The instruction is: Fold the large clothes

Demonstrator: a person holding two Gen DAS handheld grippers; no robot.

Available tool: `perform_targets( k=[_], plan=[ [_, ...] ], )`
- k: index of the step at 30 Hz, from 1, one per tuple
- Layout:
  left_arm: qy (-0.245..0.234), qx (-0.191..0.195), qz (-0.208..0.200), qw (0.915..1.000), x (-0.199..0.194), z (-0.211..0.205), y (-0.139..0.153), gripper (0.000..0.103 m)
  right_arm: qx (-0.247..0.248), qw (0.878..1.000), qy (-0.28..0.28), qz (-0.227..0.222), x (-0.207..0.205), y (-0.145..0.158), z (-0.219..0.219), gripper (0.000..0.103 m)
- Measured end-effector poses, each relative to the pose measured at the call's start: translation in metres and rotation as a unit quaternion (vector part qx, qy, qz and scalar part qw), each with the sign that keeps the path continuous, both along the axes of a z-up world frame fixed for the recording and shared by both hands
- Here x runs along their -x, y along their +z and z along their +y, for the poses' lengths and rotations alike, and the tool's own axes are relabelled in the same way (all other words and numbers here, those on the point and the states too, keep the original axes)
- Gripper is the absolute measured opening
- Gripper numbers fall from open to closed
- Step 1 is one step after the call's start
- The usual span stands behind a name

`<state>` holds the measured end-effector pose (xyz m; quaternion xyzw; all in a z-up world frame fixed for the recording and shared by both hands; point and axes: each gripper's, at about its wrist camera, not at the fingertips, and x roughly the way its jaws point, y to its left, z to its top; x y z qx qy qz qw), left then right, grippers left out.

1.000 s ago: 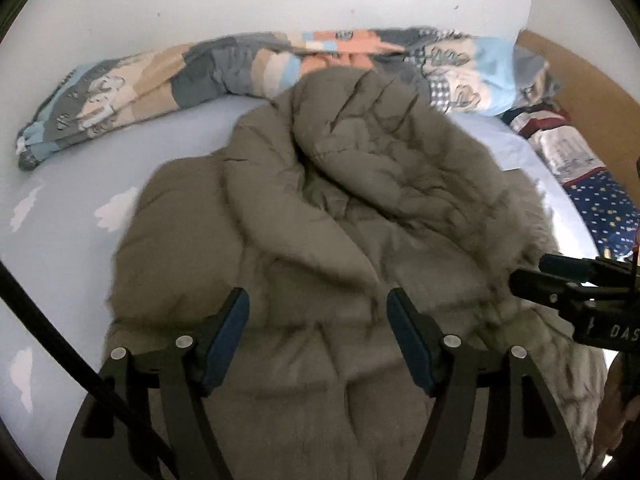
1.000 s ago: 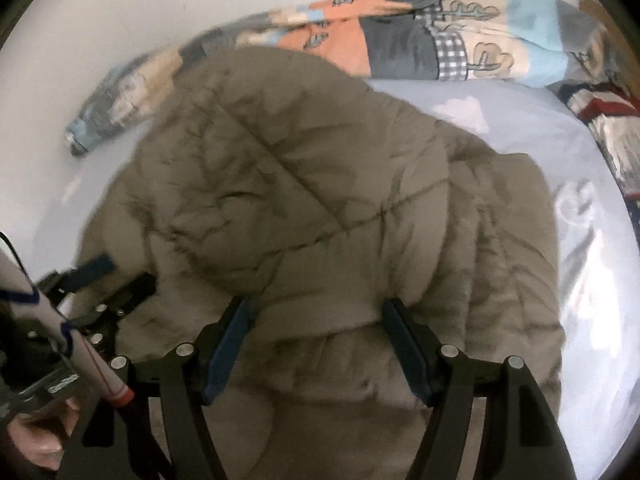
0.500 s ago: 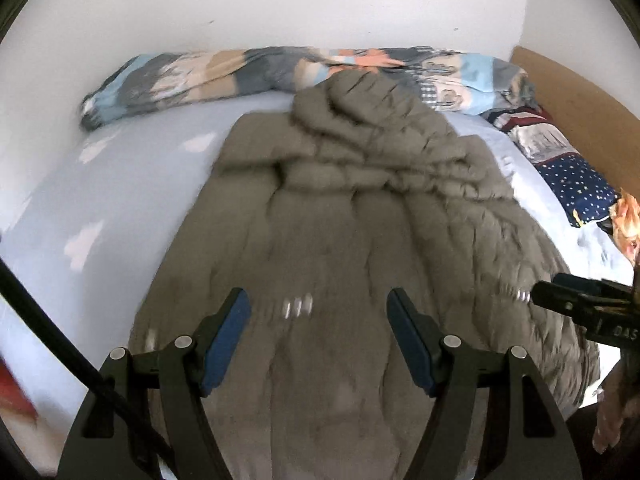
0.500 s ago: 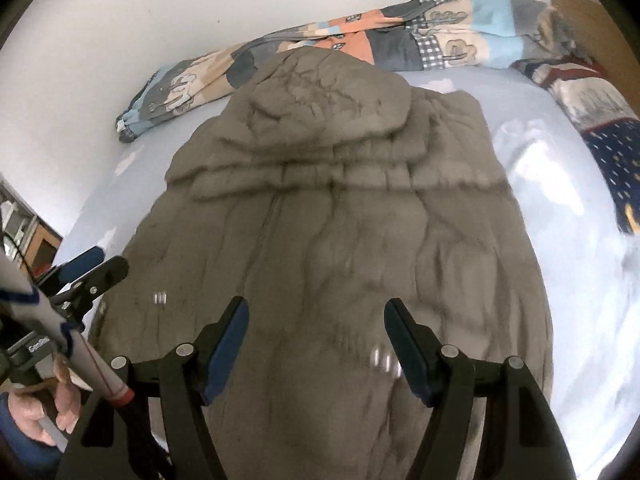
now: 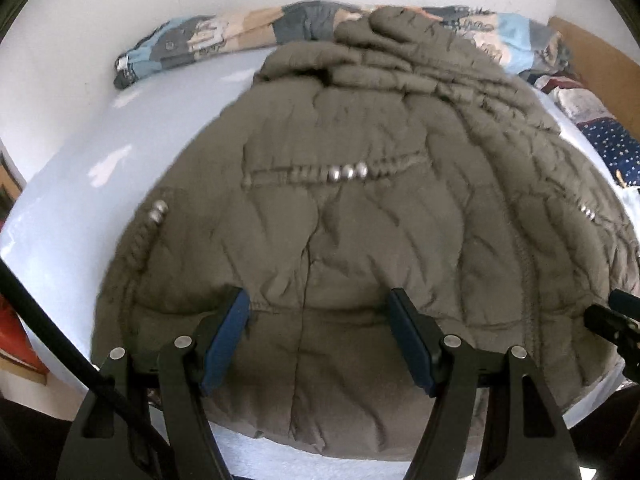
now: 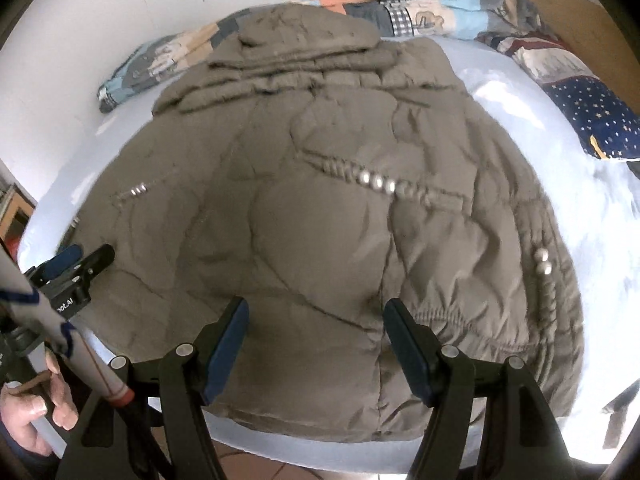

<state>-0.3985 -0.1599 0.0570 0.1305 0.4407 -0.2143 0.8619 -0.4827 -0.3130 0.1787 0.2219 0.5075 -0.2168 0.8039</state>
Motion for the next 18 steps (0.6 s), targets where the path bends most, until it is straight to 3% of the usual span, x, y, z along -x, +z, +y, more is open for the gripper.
perform_targets(
  k=[6, 18],
  plan=[
    [-0.003, -0.023, -0.023, 0.9995, 0.000, -0.009, -0.011, 0.084, 0.013, 1.000, 0.015, 0.011, -0.004, -0.013, 0.005, 0.083],
    [0.007, -0.030, -0.062, 0.9976, 0.006, -0.010, -0.019, 0.091, 0.022, 0.999, 0.026, 0.005, -0.004, -0.024, 0.010, 0.088]
  ],
)
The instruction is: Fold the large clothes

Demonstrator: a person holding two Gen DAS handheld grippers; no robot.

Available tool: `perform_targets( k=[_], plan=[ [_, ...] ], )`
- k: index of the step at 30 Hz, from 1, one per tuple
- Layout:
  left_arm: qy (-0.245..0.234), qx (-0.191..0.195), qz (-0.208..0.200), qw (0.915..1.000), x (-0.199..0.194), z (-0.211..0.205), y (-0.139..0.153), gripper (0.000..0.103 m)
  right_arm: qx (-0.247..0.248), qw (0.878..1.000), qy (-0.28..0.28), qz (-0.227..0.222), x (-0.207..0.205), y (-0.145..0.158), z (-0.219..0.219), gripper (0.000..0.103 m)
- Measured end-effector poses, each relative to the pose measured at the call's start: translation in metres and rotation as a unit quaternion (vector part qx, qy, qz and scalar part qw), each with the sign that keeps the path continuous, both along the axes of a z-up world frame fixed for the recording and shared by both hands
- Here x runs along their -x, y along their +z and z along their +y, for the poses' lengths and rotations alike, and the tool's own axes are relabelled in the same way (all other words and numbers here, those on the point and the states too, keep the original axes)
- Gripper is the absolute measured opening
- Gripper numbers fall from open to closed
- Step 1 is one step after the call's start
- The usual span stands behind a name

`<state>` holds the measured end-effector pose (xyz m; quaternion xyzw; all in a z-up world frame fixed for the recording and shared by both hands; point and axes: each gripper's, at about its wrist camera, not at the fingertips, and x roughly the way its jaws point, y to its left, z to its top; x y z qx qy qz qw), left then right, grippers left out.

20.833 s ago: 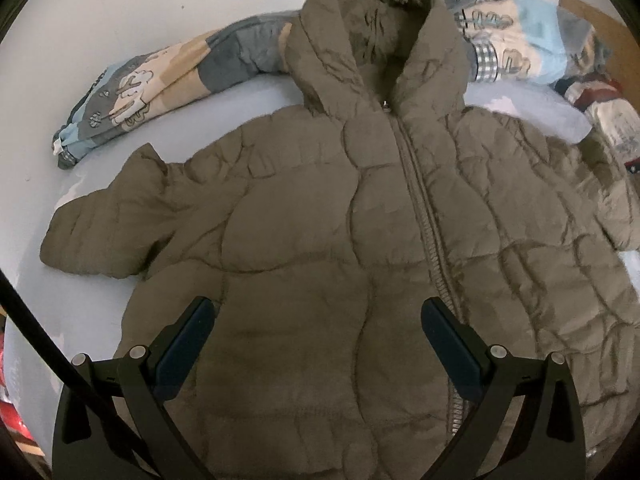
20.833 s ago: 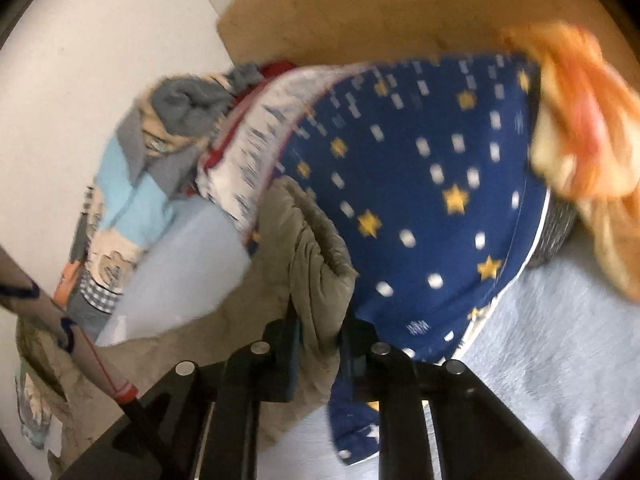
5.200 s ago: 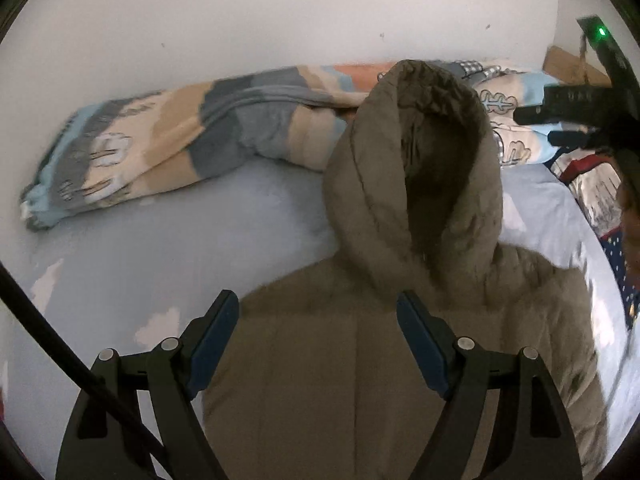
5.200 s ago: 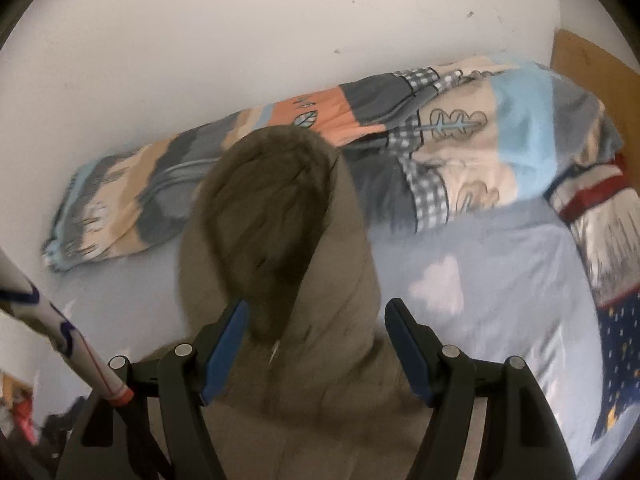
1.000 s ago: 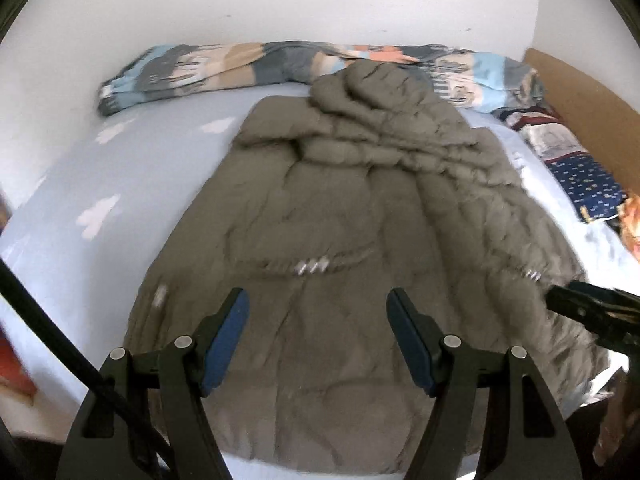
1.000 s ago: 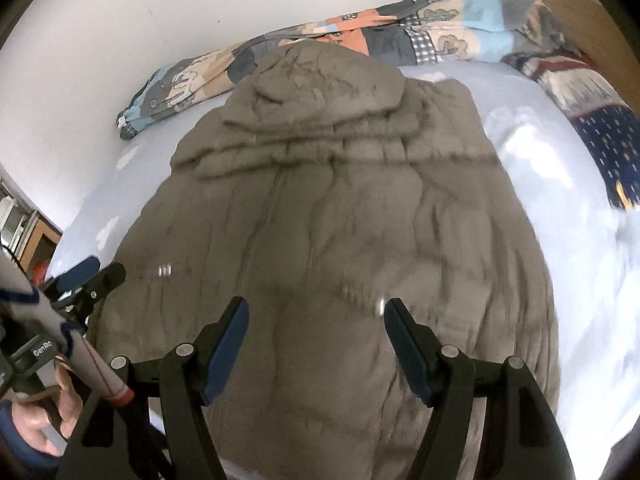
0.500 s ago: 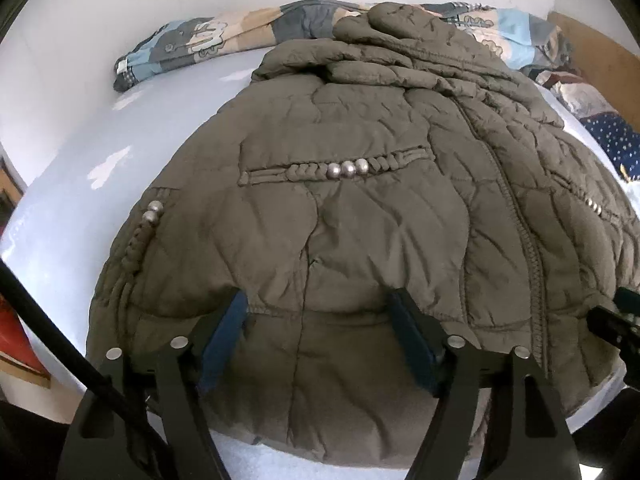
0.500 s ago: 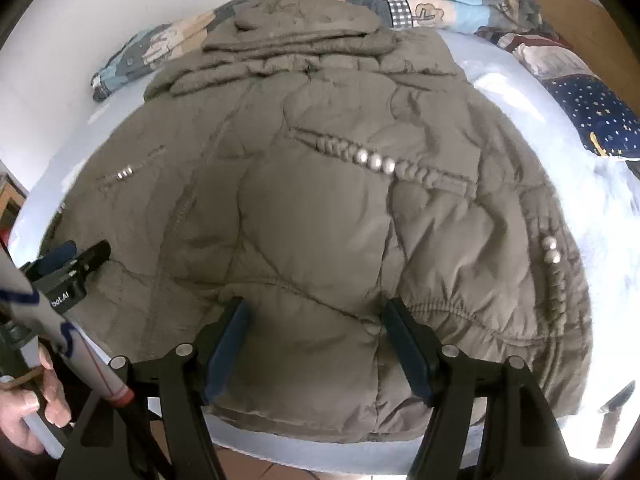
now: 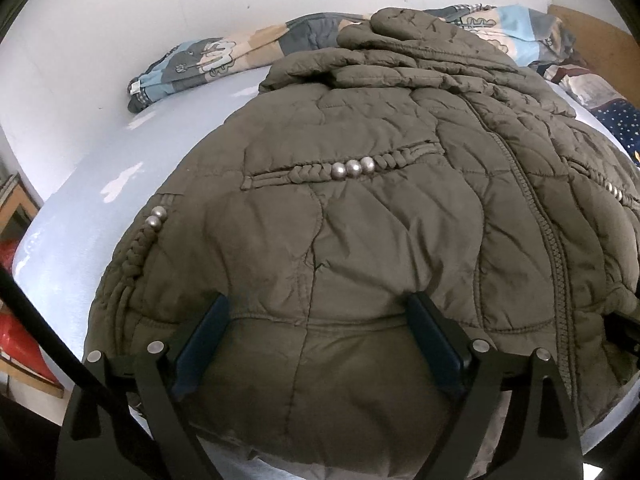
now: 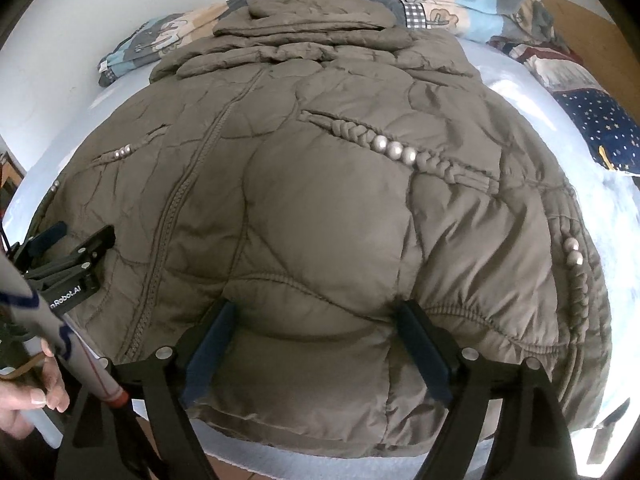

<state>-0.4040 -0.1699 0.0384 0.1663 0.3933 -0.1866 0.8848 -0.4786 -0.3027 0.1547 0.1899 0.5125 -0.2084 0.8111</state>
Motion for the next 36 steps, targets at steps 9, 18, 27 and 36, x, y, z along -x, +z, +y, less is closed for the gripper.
perform_targets(
  k=[9, 18, 27, 36],
  plan=[
    [0.001, 0.001, 0.001, 1.0000, -0.0016, 0.0005, -0.0007, 0.093, 0.002, 1.000, 0.003, 0.001, -0.0017, -0.0012, 0.0006, 0.091],
    [0.002, 0.001, -0.010, 0.9999, -0.0012, 0.0013, -0.0021, 0.094, 0.007, 1.000, 0.007, -0.004, -0.0005, -0.0019, 0.0018, 0.091],
    [-0.010, 0.001, -0.034, 0.9994, 0.0028, 0.0038, -0.0048, 0.095, 0.016, 1.000, 0.013, -0.015, 0.0029, -0.0018, 0.0051, 0.092],
    [-0.013, -0.004, -0.044, 0.9990, 0.0048, 0.0024, -0.0052, 0.096, 0.018, 1.000, 0.015, -0.014, 0.0029, -0.0016, 0.0059, 0.093]
  ],
)
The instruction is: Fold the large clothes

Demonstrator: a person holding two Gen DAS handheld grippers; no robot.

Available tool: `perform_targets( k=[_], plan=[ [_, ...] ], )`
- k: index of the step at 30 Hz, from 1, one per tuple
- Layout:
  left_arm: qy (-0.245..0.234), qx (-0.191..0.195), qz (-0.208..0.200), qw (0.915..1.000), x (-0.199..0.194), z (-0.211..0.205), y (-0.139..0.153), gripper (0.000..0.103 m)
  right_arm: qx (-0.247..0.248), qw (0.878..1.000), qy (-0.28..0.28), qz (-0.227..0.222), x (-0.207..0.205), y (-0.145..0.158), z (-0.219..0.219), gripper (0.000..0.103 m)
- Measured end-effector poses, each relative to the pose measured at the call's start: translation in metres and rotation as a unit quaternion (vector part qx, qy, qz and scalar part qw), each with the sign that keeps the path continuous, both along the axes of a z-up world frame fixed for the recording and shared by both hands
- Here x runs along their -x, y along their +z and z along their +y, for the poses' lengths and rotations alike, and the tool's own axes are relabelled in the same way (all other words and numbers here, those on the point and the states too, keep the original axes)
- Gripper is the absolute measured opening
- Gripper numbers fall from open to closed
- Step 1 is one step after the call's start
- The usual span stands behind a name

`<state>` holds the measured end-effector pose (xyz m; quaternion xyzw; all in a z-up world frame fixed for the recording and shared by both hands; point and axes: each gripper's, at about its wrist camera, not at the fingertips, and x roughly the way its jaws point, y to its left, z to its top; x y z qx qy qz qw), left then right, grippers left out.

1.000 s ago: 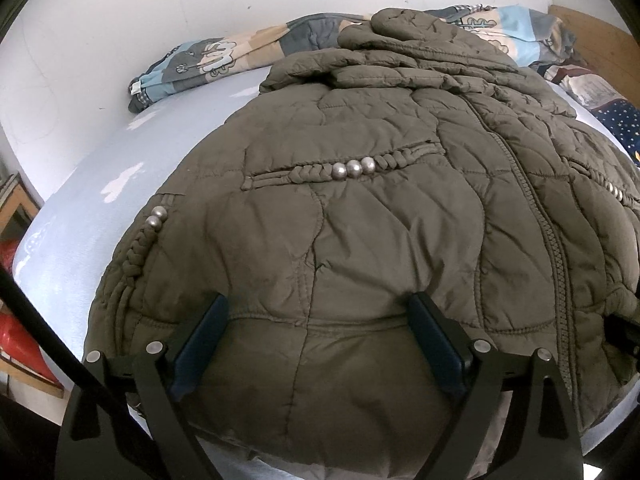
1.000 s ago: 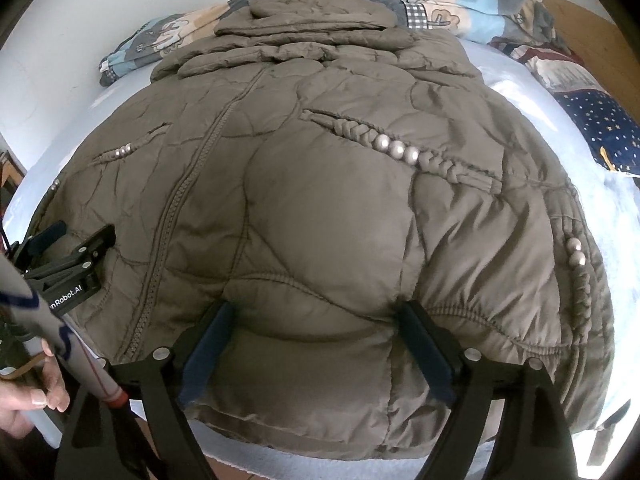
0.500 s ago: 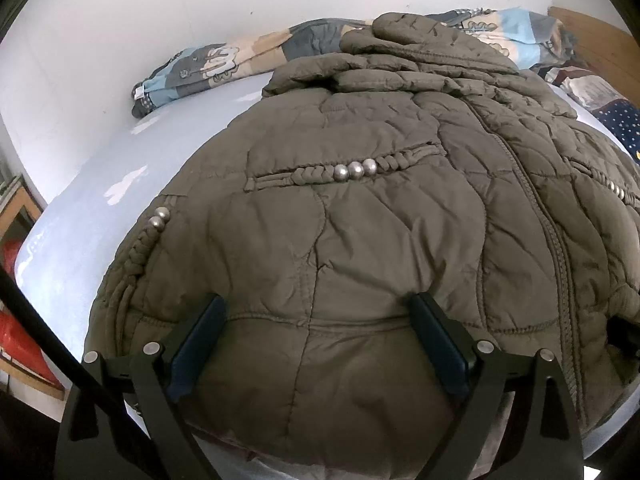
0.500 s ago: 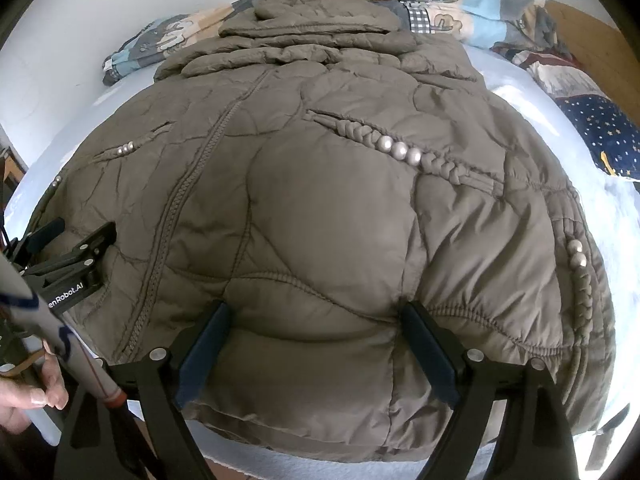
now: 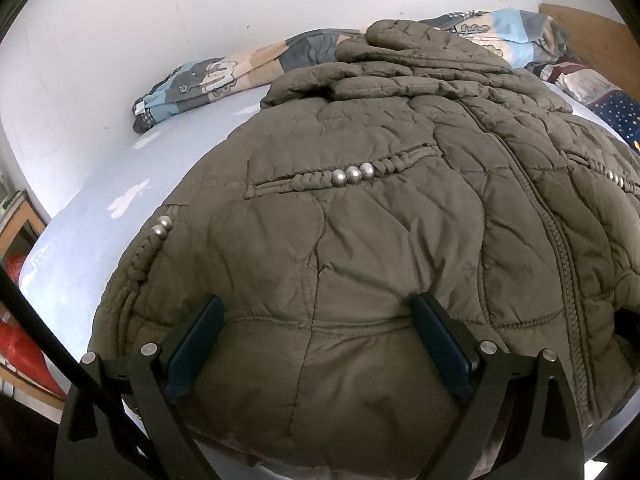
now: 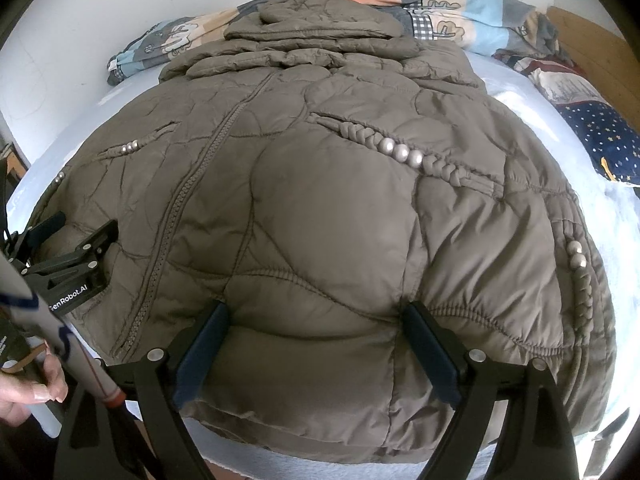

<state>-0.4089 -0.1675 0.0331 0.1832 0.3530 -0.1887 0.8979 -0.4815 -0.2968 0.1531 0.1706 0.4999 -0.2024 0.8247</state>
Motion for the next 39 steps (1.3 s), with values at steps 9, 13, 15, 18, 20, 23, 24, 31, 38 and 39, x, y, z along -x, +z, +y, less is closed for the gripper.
perform_targets(
  k=[9, 13, 15, 18, 20, 23, 24, 31, 38, 39],
  plan=[
    [0.000, 0.000, 0.000, 1.0000, 0.0001, -0.0007, 0.0000, 0.096, 0.001, 1.000, 0.003, -0.001, 0.0001, -0.0010, 0.0017, 0.095],
    [0.000, 0.000, 0.000, 1.0000, 0.0000, -0.0011, 0.0001, 0.096, 0.000, 1.000, 0.003, -0.002, 0.0000, -0.0010, 0.0017, 0.096],
    [0.000, -0.001, 0.000, 1.0000, 0.0001, -0.0015, 0.0000, 0.096, -0.001, 1.000, 0.003, -0.003, 0.0000, -0.0013, 0.0017, 0.096],
    [0.000, -0.001, 0.001, 1.0000, 0.0005, -0.0019, 0.0001, 0.096, -0.005, 1.000, 0.000, -0.004, -0.0004, -0.0014, 0.0017, 0.098],
    [-0.001, -0.001, 0.000, 1.0000, 0.0015, -0.0015, -0.0002, 0.096, -0.017, 1.000, 0.000, -0.008, -0.0006, -0.0018, 0.0010, 0.102],
    [-0.001, -0.001, 0.001, 1.0000, 0.0016, -0.0015, 0.0000, 0.096, -0.013, 1.000, 0.002, -0.002, -0.0020, -0.0025, 0.0024, 0.102],
    [-0.001, -0.001, 0.000, 1.0000, 0.0014, -0.0014, 0.0001, 0.096, -0.012, 1.000, 0.003, -0.002, -0.0017, -0.0028, 0.0023, 0.102],
    [-0.001, -0.001, 0.001, 1.0000, 0.0013, -0.0013, 0.0000, 0.096, -0.019, 1.000, 0.003, -0.008, -0.0014, -0.0027, 0.0025, 0.102],
    [-0.002, -0.001, 0.001, 1.0000, 0.0014, -0.0009, 0.0001, 0.096, -0.034, 0.999, 0.004, -0.018, 0.0023, -0.0001, -0.0011, 0.102],
    [-0.002, -0.001, 0.001, 1.0000, 0.0014, -0.0008, 0.0001, 0.096, -0.034, 0.999, 0.006, -0.019, 0.0026, 0.0004, -0.0009, 0.103]
  ],
)
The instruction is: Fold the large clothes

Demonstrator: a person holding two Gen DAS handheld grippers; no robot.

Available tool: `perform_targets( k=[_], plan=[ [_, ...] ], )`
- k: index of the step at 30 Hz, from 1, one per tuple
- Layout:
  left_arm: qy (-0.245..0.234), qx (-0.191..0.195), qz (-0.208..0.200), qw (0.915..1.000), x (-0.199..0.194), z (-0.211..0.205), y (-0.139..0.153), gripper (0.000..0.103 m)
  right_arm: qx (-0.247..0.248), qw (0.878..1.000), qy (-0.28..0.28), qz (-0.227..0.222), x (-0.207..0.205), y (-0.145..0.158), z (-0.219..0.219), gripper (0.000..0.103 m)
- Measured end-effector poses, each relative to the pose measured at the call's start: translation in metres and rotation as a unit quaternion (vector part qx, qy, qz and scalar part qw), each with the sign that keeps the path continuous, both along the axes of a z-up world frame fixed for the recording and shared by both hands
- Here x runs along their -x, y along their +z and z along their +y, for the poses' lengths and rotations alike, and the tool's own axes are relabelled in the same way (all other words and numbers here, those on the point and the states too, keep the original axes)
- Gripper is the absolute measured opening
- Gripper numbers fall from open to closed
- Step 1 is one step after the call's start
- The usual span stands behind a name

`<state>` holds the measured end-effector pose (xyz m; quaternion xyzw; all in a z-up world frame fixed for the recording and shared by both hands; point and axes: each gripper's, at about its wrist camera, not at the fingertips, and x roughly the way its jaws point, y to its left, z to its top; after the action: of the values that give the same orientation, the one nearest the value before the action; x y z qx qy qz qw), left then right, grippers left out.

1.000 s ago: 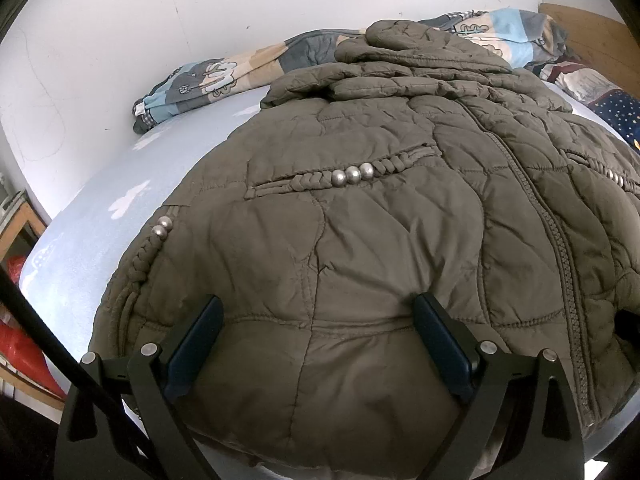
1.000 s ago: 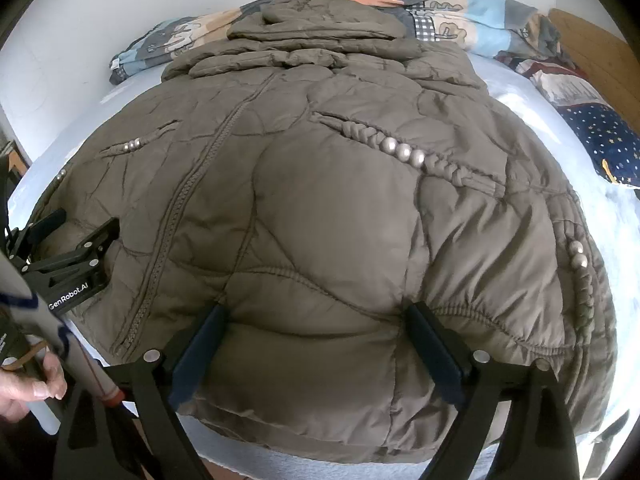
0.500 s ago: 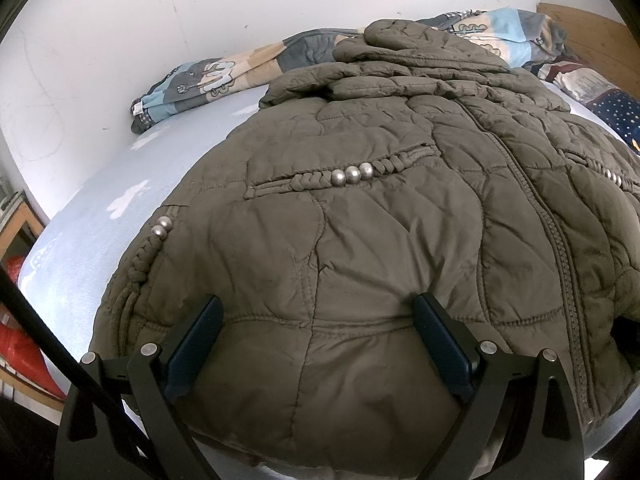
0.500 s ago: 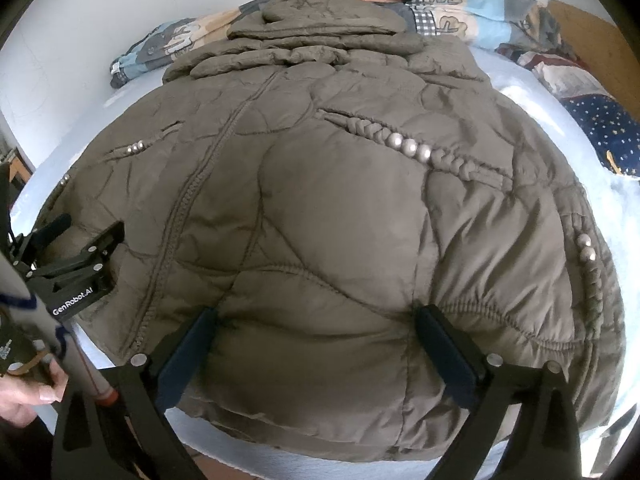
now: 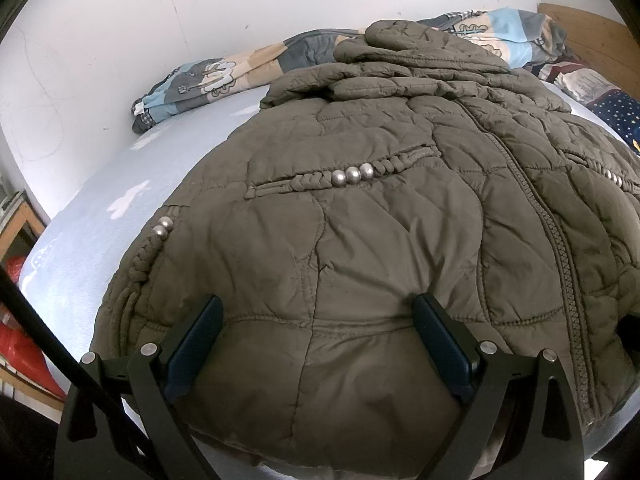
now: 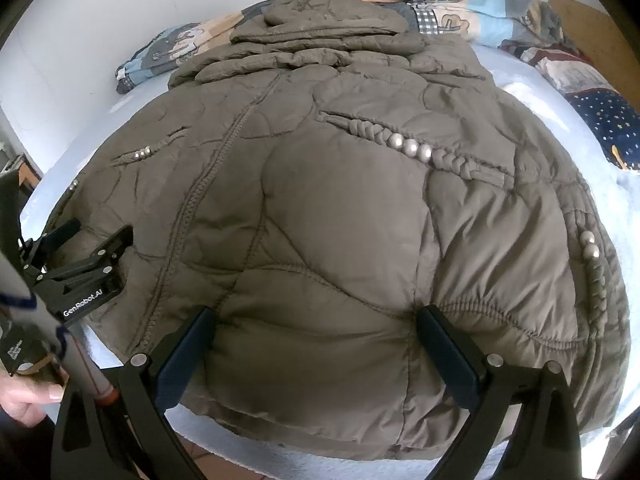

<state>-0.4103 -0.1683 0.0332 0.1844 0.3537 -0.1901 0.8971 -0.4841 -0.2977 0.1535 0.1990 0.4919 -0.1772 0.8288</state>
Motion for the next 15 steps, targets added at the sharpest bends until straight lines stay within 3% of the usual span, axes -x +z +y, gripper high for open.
perform_targets(
  k=[6, 12, 15],
  plan=[
    [-0.002, -0.002, 0.004, 1.0000, 0.000, -0.001, 0.002, 0.096, 0.011, 1.000, -0.002, -0.018, 0.005, 0.015, 0.002, 0.093],
    [-0.020, -0.019, 0.023, 0.9994, -0.001, -0.002, 0.013, 0.096, -0.019, 0.997, -0.021, -0.073, 0.018, 0.044, -0.016, 0.093],
    [-0.034, -0.009, 0.043, 0.9984, -0.002, 0.002, 0.025, 0.096, -0.022, 0.993, -0.052, -0.104, 0.031, 0.063, -0.034, 0.093]
  ],
)
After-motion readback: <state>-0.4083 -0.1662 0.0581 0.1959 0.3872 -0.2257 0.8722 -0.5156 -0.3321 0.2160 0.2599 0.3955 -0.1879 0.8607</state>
